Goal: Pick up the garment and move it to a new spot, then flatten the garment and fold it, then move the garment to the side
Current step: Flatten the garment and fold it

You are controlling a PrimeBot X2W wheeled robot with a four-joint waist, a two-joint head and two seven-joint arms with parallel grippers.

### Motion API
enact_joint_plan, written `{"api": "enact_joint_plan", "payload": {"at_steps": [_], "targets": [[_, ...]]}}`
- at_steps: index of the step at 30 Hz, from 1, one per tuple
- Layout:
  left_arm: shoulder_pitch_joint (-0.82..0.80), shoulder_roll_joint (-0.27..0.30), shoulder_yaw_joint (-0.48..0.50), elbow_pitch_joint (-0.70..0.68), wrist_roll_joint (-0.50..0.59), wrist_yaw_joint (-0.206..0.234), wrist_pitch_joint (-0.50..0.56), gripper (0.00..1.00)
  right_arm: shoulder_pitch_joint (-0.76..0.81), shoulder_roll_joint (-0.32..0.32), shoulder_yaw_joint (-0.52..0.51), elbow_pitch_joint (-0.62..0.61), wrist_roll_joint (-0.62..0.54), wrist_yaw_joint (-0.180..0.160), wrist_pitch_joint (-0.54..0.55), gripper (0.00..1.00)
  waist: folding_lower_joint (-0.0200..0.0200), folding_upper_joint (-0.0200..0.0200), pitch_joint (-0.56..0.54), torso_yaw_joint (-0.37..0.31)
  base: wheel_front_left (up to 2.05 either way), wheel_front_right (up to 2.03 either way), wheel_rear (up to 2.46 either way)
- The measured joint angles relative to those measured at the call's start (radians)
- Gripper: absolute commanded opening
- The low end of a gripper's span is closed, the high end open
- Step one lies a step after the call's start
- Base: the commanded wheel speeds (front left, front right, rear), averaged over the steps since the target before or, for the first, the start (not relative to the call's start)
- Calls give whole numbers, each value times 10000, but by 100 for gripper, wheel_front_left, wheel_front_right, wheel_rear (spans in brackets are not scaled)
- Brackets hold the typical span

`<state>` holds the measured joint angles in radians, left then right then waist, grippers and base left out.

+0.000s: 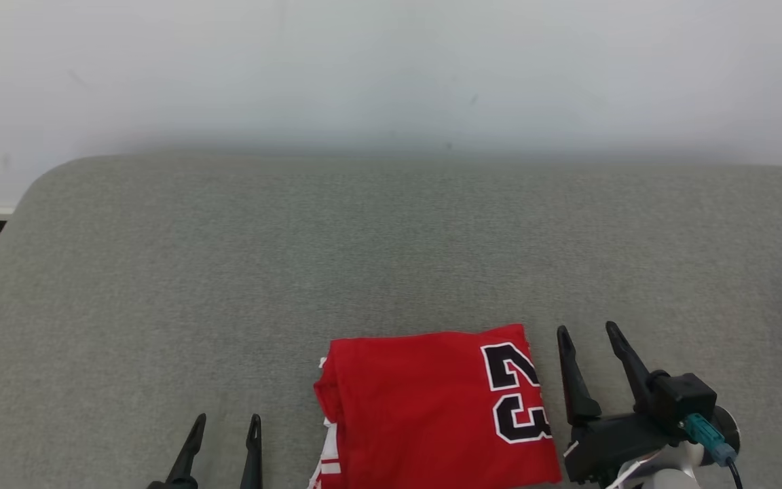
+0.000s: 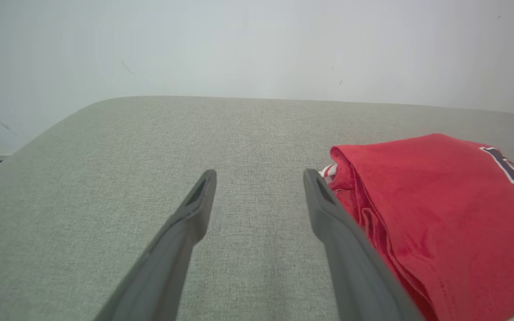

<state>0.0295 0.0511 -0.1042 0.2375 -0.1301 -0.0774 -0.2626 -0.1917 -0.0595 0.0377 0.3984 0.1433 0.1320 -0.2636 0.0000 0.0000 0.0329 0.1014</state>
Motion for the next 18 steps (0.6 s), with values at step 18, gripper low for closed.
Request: {"api": "enact_joint_plan", "payload": {"at_steps": [18], "targets": [[179,2,554,-203,610,259,0,100,997,69,-702,-364,-803,0,2,100,0,0,-241,-1085,0,0,0]]}}
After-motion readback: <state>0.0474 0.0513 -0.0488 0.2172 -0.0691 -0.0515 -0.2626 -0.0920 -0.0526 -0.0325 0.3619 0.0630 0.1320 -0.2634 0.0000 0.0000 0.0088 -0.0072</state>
